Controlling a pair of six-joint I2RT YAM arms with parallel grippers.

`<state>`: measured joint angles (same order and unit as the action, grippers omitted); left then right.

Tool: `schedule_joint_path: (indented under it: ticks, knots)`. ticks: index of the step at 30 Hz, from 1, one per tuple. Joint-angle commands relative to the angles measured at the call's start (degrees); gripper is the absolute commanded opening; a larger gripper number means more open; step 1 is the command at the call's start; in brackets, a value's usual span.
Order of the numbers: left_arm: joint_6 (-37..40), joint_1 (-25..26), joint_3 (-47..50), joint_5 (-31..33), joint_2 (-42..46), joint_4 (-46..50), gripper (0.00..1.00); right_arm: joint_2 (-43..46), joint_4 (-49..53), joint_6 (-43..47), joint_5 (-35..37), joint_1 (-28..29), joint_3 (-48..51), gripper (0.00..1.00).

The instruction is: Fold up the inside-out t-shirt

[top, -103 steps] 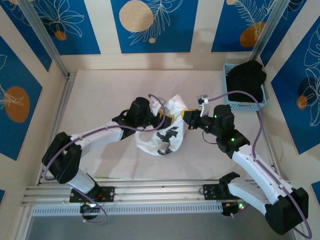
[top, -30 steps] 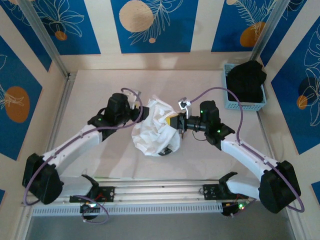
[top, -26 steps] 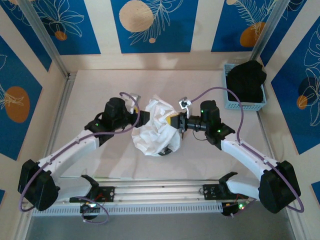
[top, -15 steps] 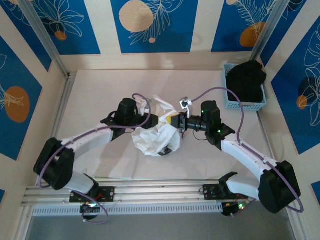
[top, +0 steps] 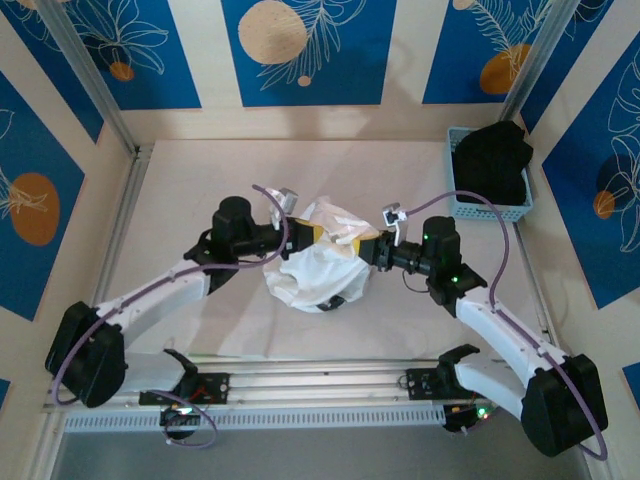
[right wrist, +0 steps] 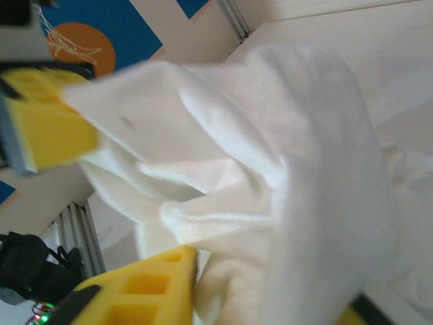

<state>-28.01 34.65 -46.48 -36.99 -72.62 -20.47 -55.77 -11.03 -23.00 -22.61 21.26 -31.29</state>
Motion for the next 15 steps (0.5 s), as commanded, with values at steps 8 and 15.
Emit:
schedule_joint_path:
  ticks: [8,15]
  knots:
    - [6.0,-1.0,-0.1,-2.6,4.9,2.7,0.00,9.4,15.3,7.5,13.9,1.3,-2.3,0.48]
    - [6.3,-1.0,-0.3,-1.8,4.7,3.5,0.00,14.8,21.2,16.5,26.5,11.1,-5.5,0.45]
